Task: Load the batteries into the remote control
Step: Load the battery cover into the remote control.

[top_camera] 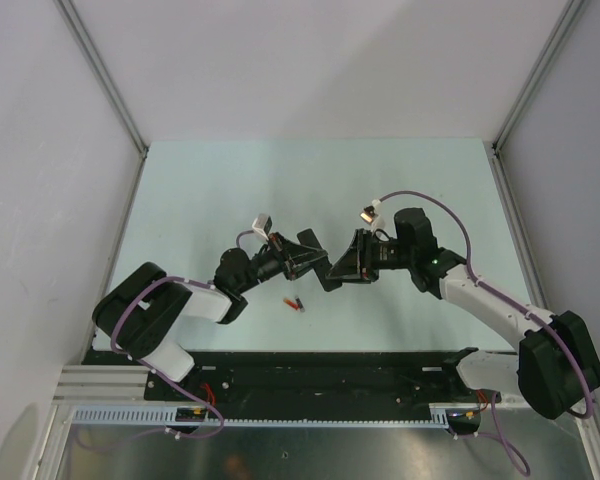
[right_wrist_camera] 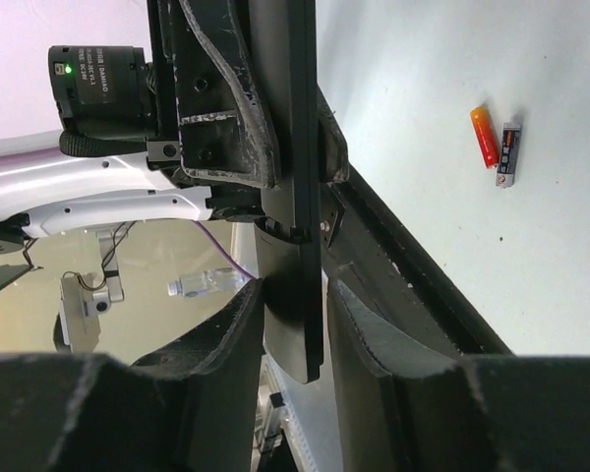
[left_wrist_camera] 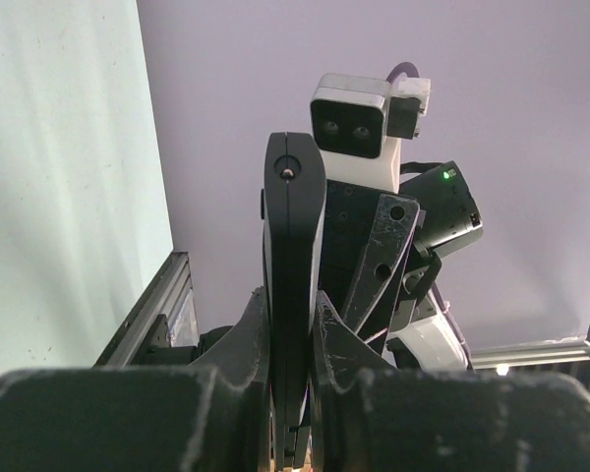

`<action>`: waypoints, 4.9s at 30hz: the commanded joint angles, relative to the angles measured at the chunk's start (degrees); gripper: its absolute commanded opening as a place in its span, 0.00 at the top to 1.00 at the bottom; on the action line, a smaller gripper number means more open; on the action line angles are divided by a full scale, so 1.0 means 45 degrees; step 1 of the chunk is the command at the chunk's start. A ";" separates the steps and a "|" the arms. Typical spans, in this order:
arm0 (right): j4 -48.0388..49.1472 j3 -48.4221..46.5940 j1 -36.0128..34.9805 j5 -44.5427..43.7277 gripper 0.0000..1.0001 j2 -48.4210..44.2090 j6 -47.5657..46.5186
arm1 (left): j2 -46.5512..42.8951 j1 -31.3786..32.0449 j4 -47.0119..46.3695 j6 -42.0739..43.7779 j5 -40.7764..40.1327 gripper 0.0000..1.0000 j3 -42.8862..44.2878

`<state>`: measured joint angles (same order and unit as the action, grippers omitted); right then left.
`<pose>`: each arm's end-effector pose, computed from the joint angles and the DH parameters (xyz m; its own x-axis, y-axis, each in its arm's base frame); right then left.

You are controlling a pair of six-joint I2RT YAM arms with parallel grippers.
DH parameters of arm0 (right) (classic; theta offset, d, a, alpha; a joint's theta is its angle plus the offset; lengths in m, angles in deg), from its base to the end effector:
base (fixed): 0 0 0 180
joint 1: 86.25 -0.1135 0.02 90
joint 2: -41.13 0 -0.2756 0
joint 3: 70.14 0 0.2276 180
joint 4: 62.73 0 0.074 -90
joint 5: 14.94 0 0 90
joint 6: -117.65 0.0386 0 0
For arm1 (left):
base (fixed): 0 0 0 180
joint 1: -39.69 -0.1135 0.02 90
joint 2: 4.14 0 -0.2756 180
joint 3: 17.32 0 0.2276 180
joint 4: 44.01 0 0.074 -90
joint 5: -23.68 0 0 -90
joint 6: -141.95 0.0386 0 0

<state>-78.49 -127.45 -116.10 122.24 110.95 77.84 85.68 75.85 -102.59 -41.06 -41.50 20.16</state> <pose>0.1901 0.1417 0.2754 -0.9533 0.0549 -0.2970 -0.2598 0.3527 0.8990 0.2057 -0.1704 0.2208 -0.8758 -0.4825 0.0066 0.0418 -0.0896 -0.9951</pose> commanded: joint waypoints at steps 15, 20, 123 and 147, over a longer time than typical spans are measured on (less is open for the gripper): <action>-0.1260 -0.0427 -0.0593 -0.0835 0.72 0.0167 -0.0978 | -0.0526 -0.0068 -0.4953 -0.0268 0.0266 1.00 0.0204; -0.1594 -0.0622 -0.0770 -0.1206 0.72 0.0246 -0.1232 | -0.0546 -0.0048 -0.4933 -0.0288 0.0305 1.00 0.0224; 0.1804 0.0471 -0.0418 0.2230 0.60 0.0715 0.0428 | -0.3319 -0.0693 -0.4953 -0.1186 0.2805 1.00 -0.0499; 0.3034 0.0587 -0.1161 0.2406 0.80 0.1359 0.1032 | -0.4316 -0.0731 -0.4953 -0.1342 0.2707 1.00 -0.0362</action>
<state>-62.82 -126.24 -121.30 136.47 115.24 83.61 70.34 72.64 -96.32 -42.07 -30.15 15.53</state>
